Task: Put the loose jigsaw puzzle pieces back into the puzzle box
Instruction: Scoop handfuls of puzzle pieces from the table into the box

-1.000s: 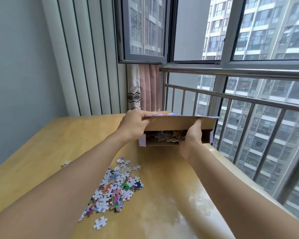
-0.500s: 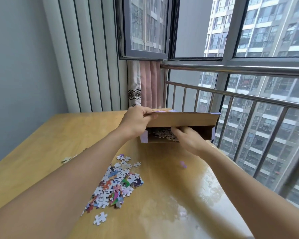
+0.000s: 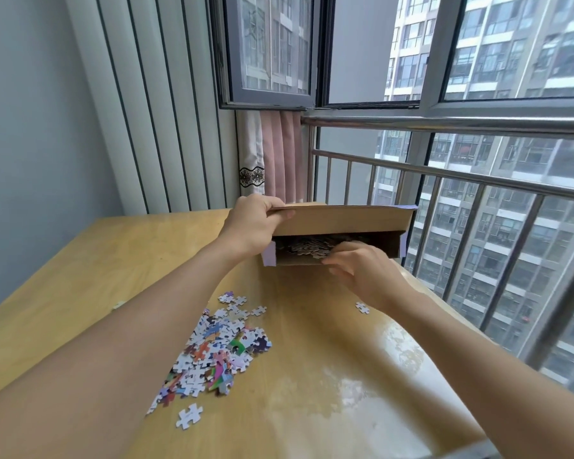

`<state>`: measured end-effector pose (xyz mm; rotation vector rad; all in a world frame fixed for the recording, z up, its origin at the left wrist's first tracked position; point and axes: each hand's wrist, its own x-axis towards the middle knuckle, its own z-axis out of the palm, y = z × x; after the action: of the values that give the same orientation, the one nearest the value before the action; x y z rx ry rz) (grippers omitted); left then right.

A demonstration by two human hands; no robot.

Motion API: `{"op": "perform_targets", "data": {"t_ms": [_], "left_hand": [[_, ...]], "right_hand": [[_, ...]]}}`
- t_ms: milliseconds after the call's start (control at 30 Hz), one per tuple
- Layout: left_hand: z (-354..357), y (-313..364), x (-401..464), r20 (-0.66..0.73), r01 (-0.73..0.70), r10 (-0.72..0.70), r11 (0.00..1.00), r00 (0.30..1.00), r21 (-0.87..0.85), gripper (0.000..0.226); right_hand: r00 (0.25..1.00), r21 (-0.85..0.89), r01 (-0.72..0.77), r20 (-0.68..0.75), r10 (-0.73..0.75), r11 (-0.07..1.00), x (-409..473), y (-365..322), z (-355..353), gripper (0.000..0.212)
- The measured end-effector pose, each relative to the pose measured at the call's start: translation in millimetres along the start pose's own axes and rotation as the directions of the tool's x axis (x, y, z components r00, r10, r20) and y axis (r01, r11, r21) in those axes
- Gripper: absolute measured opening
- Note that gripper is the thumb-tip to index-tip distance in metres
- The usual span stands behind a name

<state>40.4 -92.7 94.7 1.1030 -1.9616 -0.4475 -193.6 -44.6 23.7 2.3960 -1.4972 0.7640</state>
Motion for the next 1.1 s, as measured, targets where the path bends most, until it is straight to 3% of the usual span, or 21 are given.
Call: {"op": "perform_targets", "data": {"t_ms": [133,233,333,400,500,567,667,767,833,933,1100], "left_hand": [[-1,-2,0,-0.033,0.000,0.000,1.000,0.999,0.003,0.025],[0,-2,0,-0.032,0.001,-0.001,1.000,0.999,0.004,0.020],[1,-2,-2,-0.028,-0.003,0.004,1.000,1.000,0.020,0.017],[3,-4,-4,-0.021,0.008,-0.007,1.000,1.000,0.021,0.016],[6,-7,-8,-0.020,0.029,-0.028,0.999,0.999,0.016,0.017],[7,-8,-11,-0.037,0.032,-0.032,0.999,0.999,0.005,0.017],[10,-10,-12,-0.055,0.033,-0.032,0.999,0.998,0.011,0.016],[15,-14,-13,-0.056,0.040,-0.038,0.999,0.998,0.020,0.016],[19,-14,-13,-0.074,0.045,-0.043,0.999,0.996,0.019,0.017],[25,-10,-12,-0.090,0.044,-0.042,0.999,0.995,0.019,0.017],[24,-7,-9,-0.081,0.030,-0.028,0.999,0.996,0.017,0.015]], "right_hand": [[0.996,-0.075,-0.036,0.082,0.042,0.997,4,-3,9,0.039],[0.968,-0.054,-0.095,0.227,0.105,0.994,17,-3,7,0.061],[0.884,-0.046,-0.232,0.408,0.230,0.972,39,8,2,0.086],[0.823,-0.066,-0.279,0.498,0.274,0.958,46,14,-2,0.091],[0.822,0.046,-0.300,0.519,0.234,0.953,43,10,-4,0.089],[0.900,0.072,-0.245,0.388,0.199,0.967,31,2,-4,0.083],[0.979,-0.009,-0.109,0.174,0.109,0.994,3,-3,-7,0.040],[0.960,-0.035,-0.167,0.223,0.170,0.985,-22,4,-21,0.005],[0.914,-0.062,-0.294,0.275,0.300,0.954,-30,11,-27,0.007],[0.845,-0.168,-0.372,0.345,0.408,0.913,-36,16,-17,0.035],[0.836,0.014,-0.460,0.345,0.428,0.888,-38,7,-13,0.009]]}}
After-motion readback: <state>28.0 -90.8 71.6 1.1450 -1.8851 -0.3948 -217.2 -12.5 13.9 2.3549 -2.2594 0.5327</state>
